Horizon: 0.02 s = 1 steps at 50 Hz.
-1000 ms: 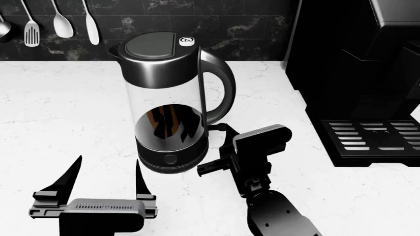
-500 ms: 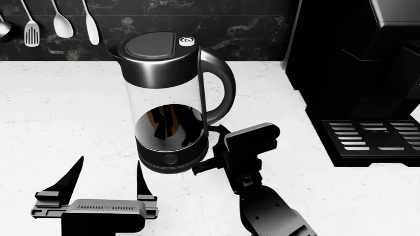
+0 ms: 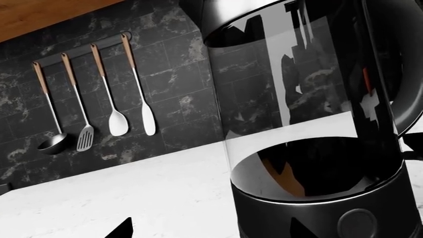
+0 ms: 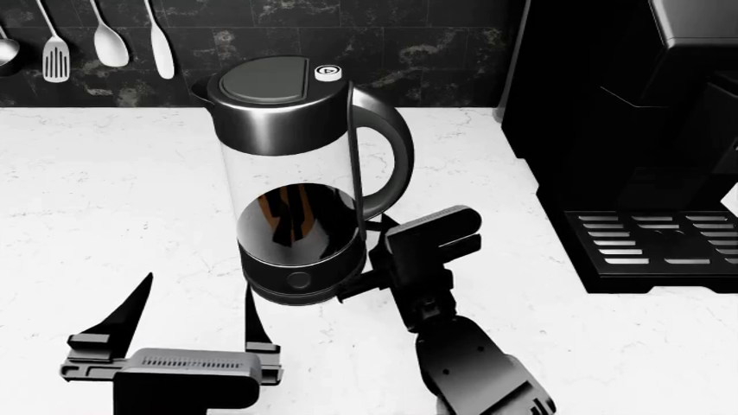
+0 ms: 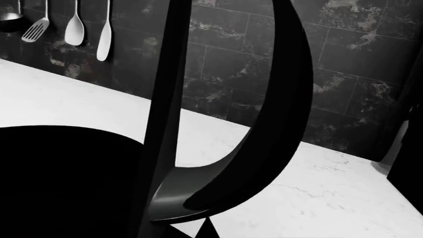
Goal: Press down the lever to turn on the electric kettle.
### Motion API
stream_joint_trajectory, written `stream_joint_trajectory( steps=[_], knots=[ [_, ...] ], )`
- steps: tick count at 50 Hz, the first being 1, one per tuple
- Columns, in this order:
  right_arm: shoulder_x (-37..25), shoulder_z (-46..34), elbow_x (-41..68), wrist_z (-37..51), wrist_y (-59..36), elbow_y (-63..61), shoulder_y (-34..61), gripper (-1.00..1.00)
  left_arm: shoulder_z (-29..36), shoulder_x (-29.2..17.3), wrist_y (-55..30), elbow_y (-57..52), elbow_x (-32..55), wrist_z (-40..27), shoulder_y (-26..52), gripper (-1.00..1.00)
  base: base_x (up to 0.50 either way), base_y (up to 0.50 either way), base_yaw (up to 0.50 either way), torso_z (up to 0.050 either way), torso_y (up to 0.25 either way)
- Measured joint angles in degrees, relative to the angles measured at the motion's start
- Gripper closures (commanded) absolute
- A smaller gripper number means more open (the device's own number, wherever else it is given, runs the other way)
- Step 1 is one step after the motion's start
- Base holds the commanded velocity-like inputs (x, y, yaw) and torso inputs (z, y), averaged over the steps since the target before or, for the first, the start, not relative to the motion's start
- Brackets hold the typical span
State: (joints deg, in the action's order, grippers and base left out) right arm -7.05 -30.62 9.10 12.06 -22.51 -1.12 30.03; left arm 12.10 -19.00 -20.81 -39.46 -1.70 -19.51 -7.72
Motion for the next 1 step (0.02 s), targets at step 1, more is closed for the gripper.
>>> stream_joint_trajectory(
  steps=[1],
  knots=[
    [-0.07,0.06,0.24,-0.03,-0.03,-0.04,0.01,1.00,0.04,-0.02,-0.02,0.00,0.00,0.00,0.02,-1.00,0.00,0.00,0.00,0.000,0.000]
  ],
)
